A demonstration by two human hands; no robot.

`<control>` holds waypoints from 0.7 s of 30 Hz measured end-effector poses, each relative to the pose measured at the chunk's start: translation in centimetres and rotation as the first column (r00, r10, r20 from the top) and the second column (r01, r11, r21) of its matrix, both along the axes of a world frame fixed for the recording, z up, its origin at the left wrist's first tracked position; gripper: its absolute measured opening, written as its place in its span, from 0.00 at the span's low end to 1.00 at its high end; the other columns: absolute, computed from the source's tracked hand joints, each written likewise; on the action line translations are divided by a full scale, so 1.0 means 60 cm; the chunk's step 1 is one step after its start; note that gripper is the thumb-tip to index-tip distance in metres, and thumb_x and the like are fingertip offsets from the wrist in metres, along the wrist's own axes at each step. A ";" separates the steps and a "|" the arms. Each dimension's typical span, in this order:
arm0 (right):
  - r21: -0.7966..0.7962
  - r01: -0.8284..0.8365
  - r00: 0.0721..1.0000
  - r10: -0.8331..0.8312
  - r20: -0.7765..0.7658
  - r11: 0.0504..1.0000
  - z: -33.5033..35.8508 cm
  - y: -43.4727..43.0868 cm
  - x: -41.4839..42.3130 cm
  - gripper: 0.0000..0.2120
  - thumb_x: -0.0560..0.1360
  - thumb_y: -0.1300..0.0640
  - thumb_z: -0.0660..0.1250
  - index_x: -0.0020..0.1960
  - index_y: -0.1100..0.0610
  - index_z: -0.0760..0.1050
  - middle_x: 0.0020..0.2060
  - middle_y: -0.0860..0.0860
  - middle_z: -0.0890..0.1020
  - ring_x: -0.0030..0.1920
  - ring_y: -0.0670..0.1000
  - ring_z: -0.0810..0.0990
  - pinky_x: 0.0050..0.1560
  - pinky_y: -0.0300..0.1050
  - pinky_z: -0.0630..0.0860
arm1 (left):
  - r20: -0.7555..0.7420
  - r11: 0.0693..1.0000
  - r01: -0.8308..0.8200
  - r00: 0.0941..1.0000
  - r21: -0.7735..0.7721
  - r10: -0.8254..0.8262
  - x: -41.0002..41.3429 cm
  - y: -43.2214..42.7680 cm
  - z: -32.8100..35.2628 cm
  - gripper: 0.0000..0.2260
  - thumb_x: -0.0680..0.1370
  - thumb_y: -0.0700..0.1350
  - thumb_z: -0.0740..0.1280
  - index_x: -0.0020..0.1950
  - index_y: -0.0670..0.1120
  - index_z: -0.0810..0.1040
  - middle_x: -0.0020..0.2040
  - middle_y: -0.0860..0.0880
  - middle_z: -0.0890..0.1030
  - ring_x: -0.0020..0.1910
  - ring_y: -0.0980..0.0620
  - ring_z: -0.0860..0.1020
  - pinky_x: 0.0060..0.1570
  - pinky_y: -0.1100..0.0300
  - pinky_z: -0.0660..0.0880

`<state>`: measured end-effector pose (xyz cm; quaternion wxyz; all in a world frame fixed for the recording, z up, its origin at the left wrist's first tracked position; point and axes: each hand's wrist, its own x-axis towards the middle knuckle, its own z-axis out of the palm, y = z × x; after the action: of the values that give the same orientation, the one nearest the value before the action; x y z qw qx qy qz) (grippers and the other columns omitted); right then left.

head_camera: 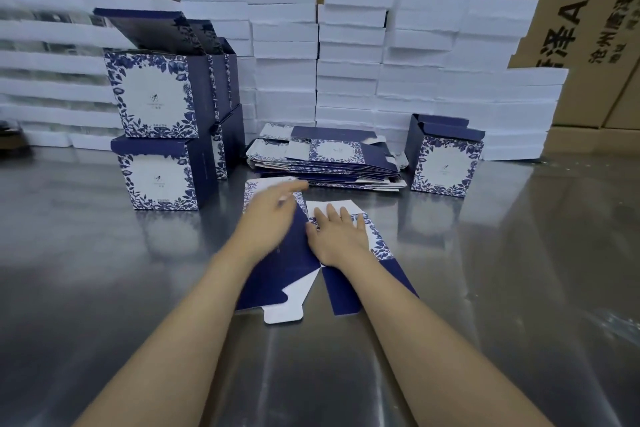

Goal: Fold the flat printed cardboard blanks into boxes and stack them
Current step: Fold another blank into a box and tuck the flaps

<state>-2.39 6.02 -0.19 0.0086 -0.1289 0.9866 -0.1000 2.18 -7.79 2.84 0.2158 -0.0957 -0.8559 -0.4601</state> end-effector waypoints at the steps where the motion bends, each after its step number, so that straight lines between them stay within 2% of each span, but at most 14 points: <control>1: 0.014 -0.007 1.000 0.006 0.009 1.000 0.002 0.002 0.000 0.26 0.82 0.48 0.45 0.79 0.50 0.47 0.79 0.50 0.47 0.78 0.55 0.43 0.75 0.59 0.38 | 0.106 0.983 0.052 0.994 -0.175 -0.034 -0.002 0.015 -0.017 0.17 0.84 0.42 0.54 0.72 0.49 0.71 0.69 0.50 0.74 0.64 0.56 0.74 0.68 0.61 0.63; 2: 0.033 -0.016 1.000 0.015 0.023 0.999 0.004 0.004 0.001 0.27 0.82 0.50 0.48 0.79 0.51 0.45 0.79 0.51 0.46 0.78 0.55 0.43 0.75 0.59 0.38 | 0.231 0.936 0.118 0.972 -0.330 -0.041 -0.001 0.027 -0.032 0.20 0.85 0.49 0.49 0.77 0.49 0.62 0.76 0.52 0.65 0.74 0.56 0.62 0.75 0.60 0.50; 3: 0.046 -0.022 0.999 0.021 0.036 0.999 0.005 0.007 0.002 0.28 0.82 0.52 0.49 0.79 0.52 0.44 0.79 0.51 0.45 0.78 0.56 0.42 0.75 0.59 0.38 | 0.322 0.891 0.171 0.946 -0.420 -0.030 0.000 0.034 -0.045 0.23 0.85 0.54 0.44 0.79 0.50 0.56 0.78 0.54 0.58 0.77 0.57 0.53 0.76 0.58 0.42; 4: 0.045 -0.025 0.999 0.023 0.045 0.999 0.006 0.010 0.003 0.28 0.82 0.53 0.48 0.79 0.53 0.43 0.79 0.51 0.45 0.78 0.55 0.42 0.75 0.58 0.39 | 0.373 0.864 0.187 0.928 -0.467 0.000 -0.002 0.037 -0.051 0.25 0.84 0.57 0.41 0.80 0.52 0.53 0.79 0.56 0.54 0.78 0.57 0.49 0.76 0.56 0.38; 6: 0.024 -0.022 0.999 0.021 0.047 0.999 0.007 0.019 0.002 0.27 0.83 0.51 0.45 0.79 0.55 0.42 0.79 0.50 0.45 0.78 0.53 0.42 0.76 0.55 0.39 | 0.394 0.820 0.165 0.916 -0.548 0.079 -0.009 0.035 -0.051 0.27 0.82 0.59 0.37 0.80 0.53 0.51 0.80 0.56 0.50 0.78 0.57 0.45 0.76 0.52 0.37; 9: -0.010 0.024 0.999 -0.023 0.029 1.000 0.009 0.035 0.001 0.28 0.84 0.48 0.42 0.79 0.58 0.43 0.79 0.51 0.46 0.78 0.51 0.44 0.77 0.53 0.41 | 0.389 0.734 0.122 0.898 -0.668 0.204 -0.015 0.035 -0.049 0.29 0.82 0.61 0.38 0.80 0.50 0.47 0.80 0.54 0.45 0.79 0.53 0.43 0.76 0.48 0.38; 12: -0.025 0.095 0.993 -0.093 0.069 0.995 0.014 0.066 0.000 0.29 0.83 0.43 0.39 0.79 0.57 0.40 0.79 0.51 0.43 0.78 0.52 0.41 0.75 0.56 0.39 | 0.394 0.711 0.055 0.861 -0.701 0.322 -0.016 0.013 -0.047 0.31 0.82 0.62 0.40 0.80 0.46 0.45 0.80 0.51 0.44 0.79 0.51 0.43 0.75 0.46 0.37; 16: -0.014 0.178 0.981 -0.177 0.082 0.984 0.015 0.114 0.001 0.33 0.81 0.38 0.38 0.77 0.55 0.32 0.78 0.54 0.38 0.78 0.54 0.37 0.74 0.57 0.33 | 0.417 0.681 -0.058 0.752 -0.730 0.511 -0.012 -0.027 -0.043 0.35 0.81 0.65 0.40 0.79 0.43 0.41 0.80 0.46 0.38 0.78 0.48 0.38 0.74 0.44 0.35; 18: -0.004 0.164 0.983 -0.164 0.083 0.986 0.014 0.122 0.000 0.34 0.80 0.35 0.37 0.76 0.51 0.28 0.78 0.53 0.37 0.77 0.56 0.34 0.73 0.59 0.32 | 0.422 0.671 -0.081 0.720 -0.737 0.551 -0.010 -0.026 -0.042 0.36 0.80 0.65 0.40 0.78 0.41 0.37 0.79 0.43 0.36 0.78 0.47 0.35 0.74 0.45 0.33; 21: 0.028 0.139 0.986 -0.141 0.089 0.990 0.015 0.119 0.000 0.34 0.78 0.33 0.37 0.76 0.48 0.28 0.78 0.51 0.37 0.77 0.57 0.33 0.72 0.60 0.31 | 0.432 0.675 -0.087 0.707 -0.733 0.560 -0.007 -0.017 -0.041 0.37 0.80 0.66 0.39 0.78 0.41 0.36 0.78 0.40 0.36 0.77 0.44 0.35 0.74 0.46 0.33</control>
<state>-2.39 13.13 0.70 0.0478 -0.0546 0.9928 -0.0954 1.77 -8.83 0.41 -0.0473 0.1569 -0.9833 -0.0789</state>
